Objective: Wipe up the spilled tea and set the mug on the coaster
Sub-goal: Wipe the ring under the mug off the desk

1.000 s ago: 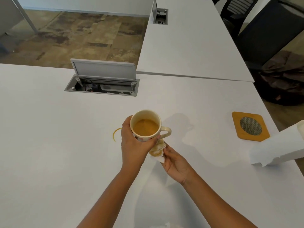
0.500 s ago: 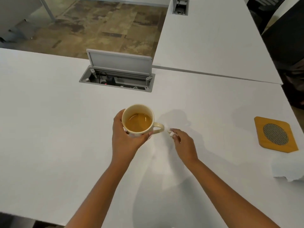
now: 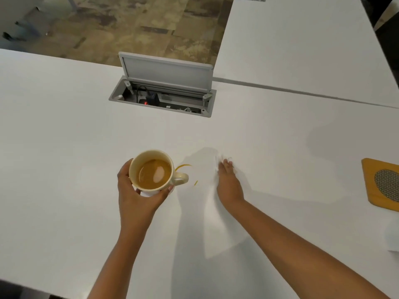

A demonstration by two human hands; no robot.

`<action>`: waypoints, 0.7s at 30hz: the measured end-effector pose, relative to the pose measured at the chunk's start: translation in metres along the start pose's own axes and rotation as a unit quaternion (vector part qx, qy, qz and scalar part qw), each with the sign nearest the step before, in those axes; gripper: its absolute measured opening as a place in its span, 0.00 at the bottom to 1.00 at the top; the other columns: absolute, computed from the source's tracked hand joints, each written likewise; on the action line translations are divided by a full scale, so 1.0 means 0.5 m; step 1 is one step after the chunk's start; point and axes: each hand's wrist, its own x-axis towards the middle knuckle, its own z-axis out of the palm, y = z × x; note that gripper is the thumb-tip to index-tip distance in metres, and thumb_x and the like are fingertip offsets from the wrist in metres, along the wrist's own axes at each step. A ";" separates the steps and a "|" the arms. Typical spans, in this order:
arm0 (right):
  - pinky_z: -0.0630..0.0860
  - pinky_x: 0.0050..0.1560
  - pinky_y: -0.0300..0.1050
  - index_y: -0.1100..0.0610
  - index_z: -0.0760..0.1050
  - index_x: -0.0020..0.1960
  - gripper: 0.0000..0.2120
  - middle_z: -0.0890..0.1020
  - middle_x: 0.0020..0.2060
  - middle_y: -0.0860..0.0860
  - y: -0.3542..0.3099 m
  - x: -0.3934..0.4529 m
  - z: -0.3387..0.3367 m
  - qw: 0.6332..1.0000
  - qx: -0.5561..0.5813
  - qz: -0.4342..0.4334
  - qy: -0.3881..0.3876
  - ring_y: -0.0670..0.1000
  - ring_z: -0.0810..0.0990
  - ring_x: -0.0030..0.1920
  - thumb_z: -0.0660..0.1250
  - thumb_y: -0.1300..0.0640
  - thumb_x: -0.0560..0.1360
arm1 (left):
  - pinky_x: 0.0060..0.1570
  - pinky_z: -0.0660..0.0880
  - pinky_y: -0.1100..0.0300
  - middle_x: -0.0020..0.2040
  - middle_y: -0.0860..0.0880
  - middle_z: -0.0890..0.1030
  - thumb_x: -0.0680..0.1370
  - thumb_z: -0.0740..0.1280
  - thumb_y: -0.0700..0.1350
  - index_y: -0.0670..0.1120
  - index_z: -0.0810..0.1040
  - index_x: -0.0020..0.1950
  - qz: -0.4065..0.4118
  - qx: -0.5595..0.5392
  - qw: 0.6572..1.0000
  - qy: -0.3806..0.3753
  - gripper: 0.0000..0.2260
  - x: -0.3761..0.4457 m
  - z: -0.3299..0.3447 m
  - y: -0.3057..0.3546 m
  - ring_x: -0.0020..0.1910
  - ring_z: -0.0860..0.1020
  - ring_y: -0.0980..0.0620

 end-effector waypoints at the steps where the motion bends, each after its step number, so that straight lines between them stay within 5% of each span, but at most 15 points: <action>1: 0.45 0.76 0.52 0.69 0.44 0.73 0.25 0.49 0.75 0.63 -0.022 0.018 0.008 1.000 0.006 -0.020 -0.013 0.61 0.48 0.76 0.47 0.69 0.79 | 0.47 0.71 0.66 0.57 0.72 0.69 0.56 0.78 0.54 0.68 0.62 0.60 -0.003 0.001 1.000 0.005 0.38 -0.002 -0.001 -0.006 0.57 0.70 0.72; 6: 0.39 0.75 0.51 0.66 0.40 0.74 0.24 0.43 0.76 0.62 -0.129 0.057 0.060 0.976 -0.127 -0.125 -0.122 0.62 0.40 0.75 0.42 0.59 0.82 | 0.47 0.71 0.65 0.56 0.74 0.68 0.56 0.79 0.53 0.65 0.62 0.61 -0.008 0.005 1.000 0.011 0.39 -0.002 -0.001 -0.010 0.57 0.70 0.72; 9: 0.45 0.74 0.49 0.62 0.50 0.75 0.24 0.53 0.75 0.60 -0.172 0.003 0.091 0.945 -0.111 -0.221 -0.213 0.61 0.49 0.75 0.50 0.55 0.82 | 0.49 0.71 0.65 0.57 0.72 0.68 0.56 0.80 0.55 0.62 0.63 0.63 -0.008 -0.001 1.000 0.009 0.40 0.008 0.004 -0.008 0.57 0.70 0.70; 11: 0.48 0.74 0.50 0.63 0.53 0.74 0.29 0.57 0.75 0.60 -0.160 -0.044 0.116 0.924 -0.116 -0.293 -0.218 0.60 0.52 0.75 0.55 0.48 0.79 | 0.50 0.71 0.64 0.58 0.71 0.68 0.56 0.78 0.53 0.62 0.63 0.63 -0.013 -0.005 1.000 0.007 0.40 0.017 0.009 -0.006 0.58 0.70 0.69; 13: 0.40 0.75 0.48 0.61 0.47 0.75 0.33 0.51 0.76 0.58 -0.124 -0.063 0.112 0.896 -0.185 -0.346 -0.208 0.57 0.45 0.76 0.53 0.44 0.79 | 0.50 0.71 0.64 0.58 0.70 0.68 0.57 0.78 0.52 0.63 0.62 0.63 -0.008 -0.004 1.000 0.002 0.39 0.024 0.014 -0.003 0.59 0.69 0.69; 16: 0.38 0.74 0.45 0.58 0.46 0.76 0.31 0.48 0.77 0.55 -0.068 -0.028 0.066 0.922 -0.180 -0.301 -0.163 0.53 0.43 0.77 0.51 0.44 0.80 | 0.49 0.70 0.66 0.58 0.71 0.68 0.57 0.78 0.52 0.65 0.62 0.61 0.001 -0.003 1.000 -0.002 0.38 0.033 0.018 0.007 0.59 0.70 0.68; 21: 0.47 0.75 0.45 0.60 0.54 0.75 0.24 0.55 0.76 0.55 0.014 -0.017 -0.005 0.975 -0.156 -0.142 -0.072 0.53 0.52 0.76 0.50 0.51 0.82 | 0.48 0.70 0.68 0.59 0.71 0.67 0.58 0.78 0.53 0.63 0.61 0.63 0.004 -0.006 1.000 -0.003 0.39 0.035 0.022 0.009 0.61 0.69 0.66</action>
